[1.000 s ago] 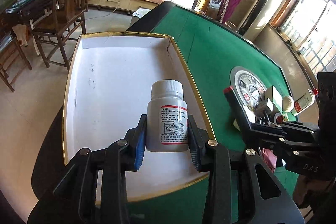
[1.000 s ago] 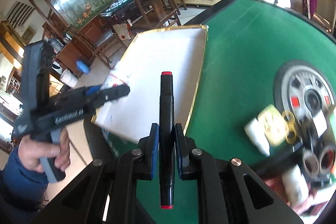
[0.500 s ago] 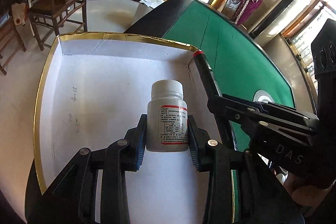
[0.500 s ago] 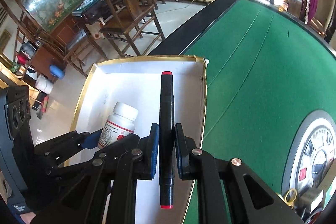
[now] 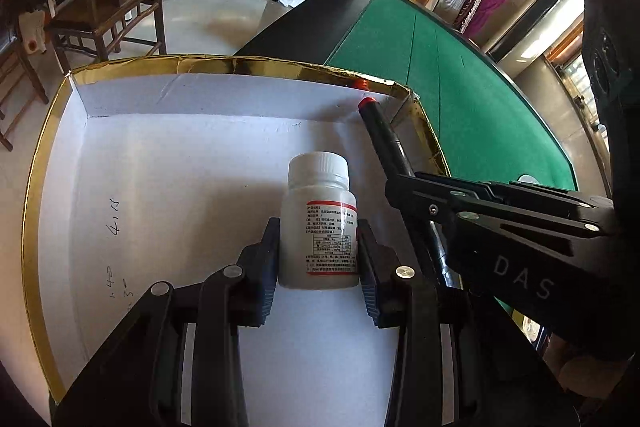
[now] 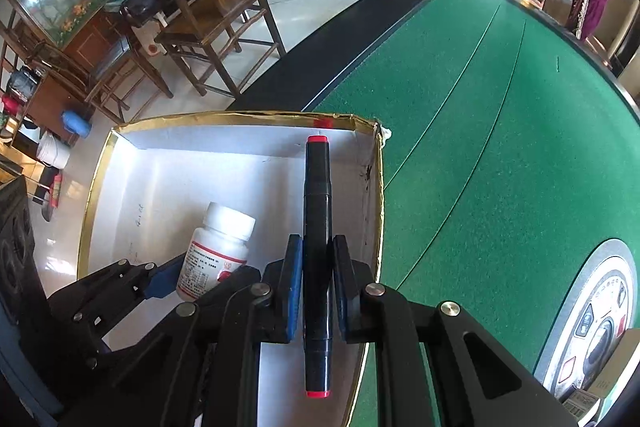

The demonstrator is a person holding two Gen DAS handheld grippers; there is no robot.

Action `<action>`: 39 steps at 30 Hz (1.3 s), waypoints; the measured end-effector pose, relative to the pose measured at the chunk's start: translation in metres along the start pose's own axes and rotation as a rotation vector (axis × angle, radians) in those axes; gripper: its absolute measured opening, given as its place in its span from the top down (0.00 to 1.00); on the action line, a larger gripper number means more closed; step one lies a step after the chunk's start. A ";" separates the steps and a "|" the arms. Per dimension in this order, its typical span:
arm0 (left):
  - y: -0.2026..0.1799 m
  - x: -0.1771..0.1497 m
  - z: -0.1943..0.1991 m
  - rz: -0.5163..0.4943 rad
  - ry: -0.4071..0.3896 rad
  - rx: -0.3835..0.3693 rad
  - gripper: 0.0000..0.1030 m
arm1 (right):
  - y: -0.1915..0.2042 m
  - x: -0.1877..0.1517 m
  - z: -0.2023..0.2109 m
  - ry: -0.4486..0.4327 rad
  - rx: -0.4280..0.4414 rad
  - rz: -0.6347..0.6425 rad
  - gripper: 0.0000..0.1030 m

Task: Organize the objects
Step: 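Carry the pill bottle with the left tool while the right tool carries the marker to the white tray, then open the left tool releasing the bottle while the right tool releases the marker in the tray, then grasp the white dropper bottle with the left tool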

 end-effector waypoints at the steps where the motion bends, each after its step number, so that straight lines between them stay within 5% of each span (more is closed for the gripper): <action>1: 0.000 0.001 0.000 0.000 0.000 -0.002 0.66 | -0.001 0.000 -0.002 0.003 0.001 -0.006 0.87; 9: -0.003 0.002 -0.003 -0.014 -0.008 -0.026 0.65 | -0.007 -0.004 -0.008 0.015 -0.012 -0.054 0.87; 12: -0.004 0.003 -0.003 -0.020 -0.006 -0.040 0.56 | -0.009 -0.004 -0.005 0.008 -0.006 -0.070 0.87; 20: -0.001 -0.005 0.016 -0.002 -0.015 -0.063 0.51 | -0.013 -0.024 0.049 -0.115 0.038 -0.146 0.86; 26: -0.016 -0.017 0.044 -0.029 -0.043 -0.122 0.51 | -0.008 -0.092 0.108 -0.177 0.127 -0.191 0.86; 32: -0.066 -0.035 0.071 -0.108 -0.050 -0.210 0.49 | -0.031 -0.180 0.148 -0.146 0.142 -0.250 0.86; 39: -0.143 -0.096 0.066 -0.187 0.074 -0.296 0.43 | -0.091 -0.241 0.196 -0.171 0.133 -0.378 0.86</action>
Point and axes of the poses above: each gripper's, at about its wrist camera, not at the fingertips, and z roughly against the way its jaws point, y to its left, x to its top, the point moved 5 cm from there along -z, roughly the way its jaws point, and after that the axes turned 8 degrees about -y, right-handed, at the moved point
